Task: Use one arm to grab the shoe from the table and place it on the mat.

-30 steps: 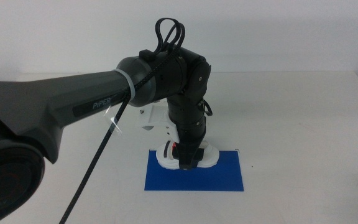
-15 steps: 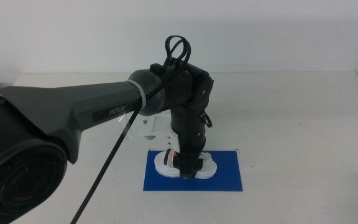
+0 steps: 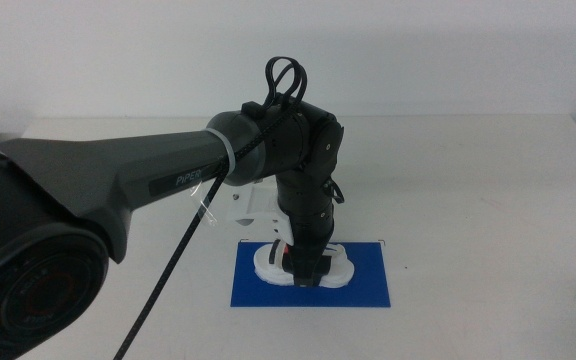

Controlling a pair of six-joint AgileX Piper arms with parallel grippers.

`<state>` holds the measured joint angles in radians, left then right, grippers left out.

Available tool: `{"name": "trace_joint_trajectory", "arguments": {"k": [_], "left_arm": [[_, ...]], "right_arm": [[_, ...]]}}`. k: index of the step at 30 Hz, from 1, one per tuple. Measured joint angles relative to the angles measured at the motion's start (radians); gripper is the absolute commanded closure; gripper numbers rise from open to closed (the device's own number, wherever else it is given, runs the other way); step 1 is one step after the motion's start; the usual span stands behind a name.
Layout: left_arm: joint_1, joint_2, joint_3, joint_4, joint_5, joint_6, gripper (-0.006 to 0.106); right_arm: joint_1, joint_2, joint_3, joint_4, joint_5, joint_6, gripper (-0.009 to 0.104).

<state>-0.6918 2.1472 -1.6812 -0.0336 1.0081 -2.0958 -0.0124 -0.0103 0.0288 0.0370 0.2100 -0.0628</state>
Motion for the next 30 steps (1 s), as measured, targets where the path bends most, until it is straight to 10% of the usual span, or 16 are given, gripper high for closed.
{"name": "trace_joint_trajectory", "arguments": {"k": [4, 30], "left_arm": [[0.0, 0.0, 0.0, -0.005, -0.003, 0.0, 0.006], [0.0, -0.35, -0.002, 0.06, 0.216, 0.151, 0.007]], "right_arm": [[0.0, 0.0, 0.0, 0.0, 0.0, 0.0, 0.031], [0.0, 0.0, 0.0, 0.0, 0.0, 0.0, 0.031]]}}
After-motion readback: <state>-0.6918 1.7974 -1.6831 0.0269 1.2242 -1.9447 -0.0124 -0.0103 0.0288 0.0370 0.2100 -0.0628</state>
